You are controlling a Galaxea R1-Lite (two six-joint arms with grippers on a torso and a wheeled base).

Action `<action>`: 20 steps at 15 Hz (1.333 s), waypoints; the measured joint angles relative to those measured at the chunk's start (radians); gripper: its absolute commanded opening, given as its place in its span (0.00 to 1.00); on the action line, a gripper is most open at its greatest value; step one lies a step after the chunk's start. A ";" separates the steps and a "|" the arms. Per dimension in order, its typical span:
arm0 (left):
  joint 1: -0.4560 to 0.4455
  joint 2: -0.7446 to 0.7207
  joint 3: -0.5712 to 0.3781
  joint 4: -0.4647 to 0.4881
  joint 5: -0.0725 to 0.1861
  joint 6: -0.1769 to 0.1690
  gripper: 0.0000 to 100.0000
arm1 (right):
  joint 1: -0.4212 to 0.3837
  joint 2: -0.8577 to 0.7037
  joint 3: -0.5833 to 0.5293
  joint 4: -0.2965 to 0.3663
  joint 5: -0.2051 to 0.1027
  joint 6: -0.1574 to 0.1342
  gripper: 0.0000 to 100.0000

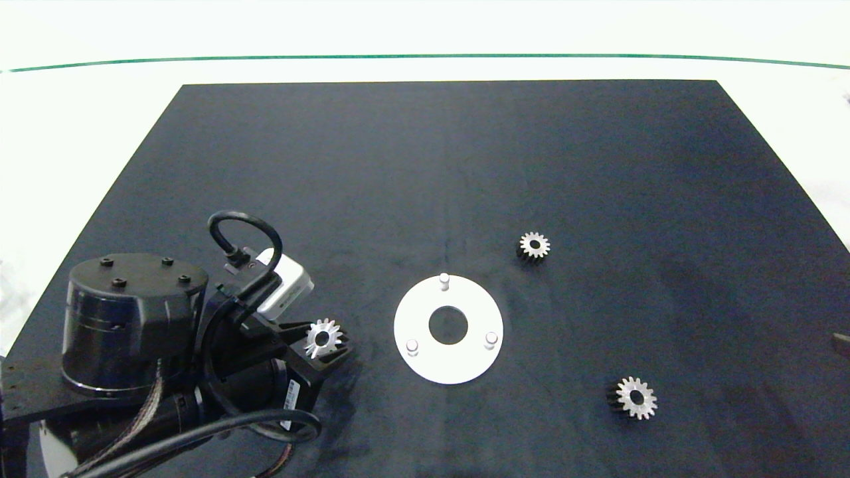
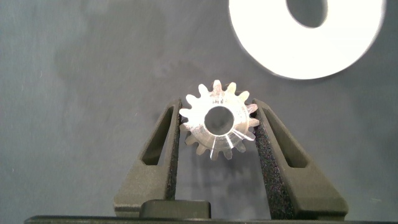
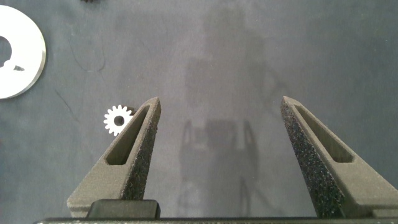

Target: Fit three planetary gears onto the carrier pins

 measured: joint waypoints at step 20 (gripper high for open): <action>-0.207 0.206 -0.102 -0.137 0.042 0.014 0.22 | -0.001 -0.005 0.031 0.001 -0.008 -0.001 0.76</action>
